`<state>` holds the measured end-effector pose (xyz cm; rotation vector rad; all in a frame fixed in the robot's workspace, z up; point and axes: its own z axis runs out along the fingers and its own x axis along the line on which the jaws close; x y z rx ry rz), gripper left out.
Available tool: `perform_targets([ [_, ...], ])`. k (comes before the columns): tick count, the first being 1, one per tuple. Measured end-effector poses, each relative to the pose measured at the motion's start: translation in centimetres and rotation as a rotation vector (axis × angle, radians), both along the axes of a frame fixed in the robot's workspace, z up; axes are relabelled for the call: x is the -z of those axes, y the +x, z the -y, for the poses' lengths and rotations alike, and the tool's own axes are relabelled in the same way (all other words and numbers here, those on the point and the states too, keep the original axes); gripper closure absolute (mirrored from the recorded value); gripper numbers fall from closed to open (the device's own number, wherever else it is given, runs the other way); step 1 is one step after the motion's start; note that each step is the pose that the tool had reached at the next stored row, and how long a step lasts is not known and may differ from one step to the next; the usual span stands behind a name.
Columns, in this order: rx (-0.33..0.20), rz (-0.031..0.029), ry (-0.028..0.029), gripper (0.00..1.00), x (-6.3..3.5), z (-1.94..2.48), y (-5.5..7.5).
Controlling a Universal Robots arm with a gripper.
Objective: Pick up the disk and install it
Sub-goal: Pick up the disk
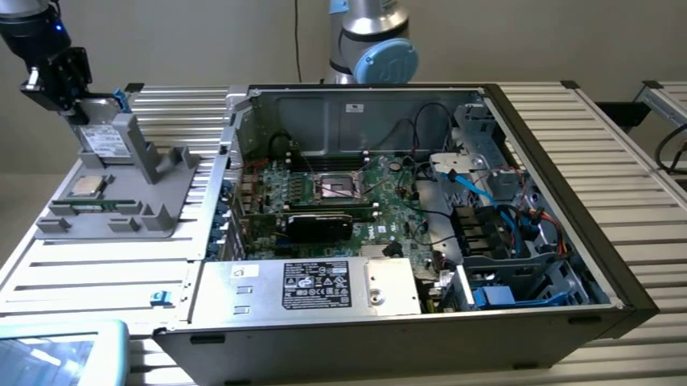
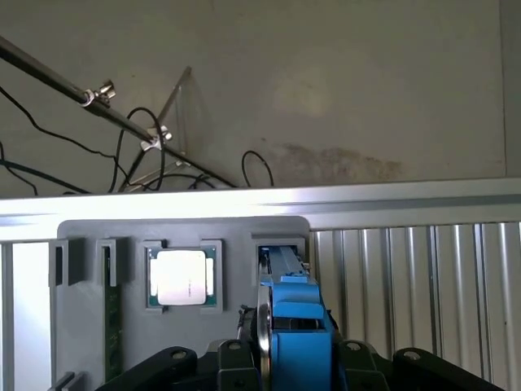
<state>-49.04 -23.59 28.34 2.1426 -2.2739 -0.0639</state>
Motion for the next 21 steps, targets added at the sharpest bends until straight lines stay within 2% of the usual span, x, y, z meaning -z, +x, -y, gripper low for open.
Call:
perform_targets([
  [3, 0.000, 0.0004, 0.0001, 0.60, 0.03, 0.00, 0.00],
  [4, 0.000, 0.0003, 0.0001, 0.54, 0.03, 0.00, 0.00],
  [14, 0.000, 0.0004, 0.0001, 0.54, 0.05, 0.00, 0.00],
  [19, 0.000, 0.0005, -0.0073, 0.54, 0.06, -0.03, 0.00],
  [21, 0.001, 0.0004, -0.0161, 0.54, 0.08, -0.07, 0.00],
])
